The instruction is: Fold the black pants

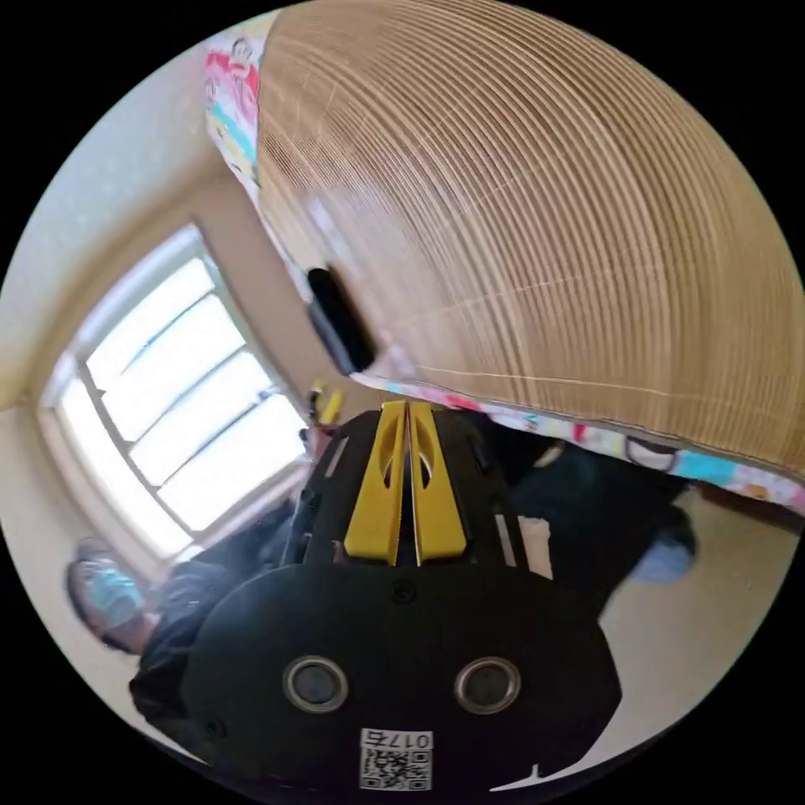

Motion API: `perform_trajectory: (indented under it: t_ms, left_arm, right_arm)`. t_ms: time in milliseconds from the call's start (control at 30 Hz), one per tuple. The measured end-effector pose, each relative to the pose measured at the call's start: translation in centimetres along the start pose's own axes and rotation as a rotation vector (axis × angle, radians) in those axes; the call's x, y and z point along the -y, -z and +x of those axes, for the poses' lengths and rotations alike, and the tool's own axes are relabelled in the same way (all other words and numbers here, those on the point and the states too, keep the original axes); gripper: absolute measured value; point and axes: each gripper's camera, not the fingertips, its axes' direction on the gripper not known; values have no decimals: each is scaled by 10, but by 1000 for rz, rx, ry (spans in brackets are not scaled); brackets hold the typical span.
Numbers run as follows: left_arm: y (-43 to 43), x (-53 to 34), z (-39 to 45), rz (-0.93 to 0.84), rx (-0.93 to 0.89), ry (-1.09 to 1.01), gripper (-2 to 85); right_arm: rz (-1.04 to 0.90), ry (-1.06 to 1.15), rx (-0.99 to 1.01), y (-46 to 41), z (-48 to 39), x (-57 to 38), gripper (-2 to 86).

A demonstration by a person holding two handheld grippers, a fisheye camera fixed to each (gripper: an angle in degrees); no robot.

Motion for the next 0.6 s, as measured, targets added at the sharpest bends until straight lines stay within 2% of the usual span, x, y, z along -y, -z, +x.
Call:
perform_trajectory:
  t_ms: [100, 133, 233, 300, 333, 467, 567, 600]
  left_arm:
    - [-40, 27, 4, -76, -45, 10, 141]
    - [-48, 32, 6, -99, -25, 15, 138]
    - [-65, 44, 12, -133, 112, 86, 79]
    - [-57, 46, 17, -117, -16, 63, 11]
    - [-52, 45, 21, -108, -56, 42, 7]
    - [-15, 29, 90, -120, -489, -325, -7]
    - [-3, -6, 185, -206, -619, -654, -9]
    - [-7, -30, 232, -324, -844, -851, -10]
  right_arm:
    - [26, 115, -312, -12, -67, -13, 3]
    - [37, 144, -423, -18, -90, -16, 3]
    - [120, 245, -597, -29, -141, -23, 4]
    - [203, 292, -629, -31, -168, -30, 4]
    - [276, 307, -646, -30, -184, -35, 3]
    - [474, 402, -672, -39, -231, -54, 3]
    - [575, 545, -636, -59, -266, -63, 4]
    - [567, 549, -596, -66, -275, -57, 4]
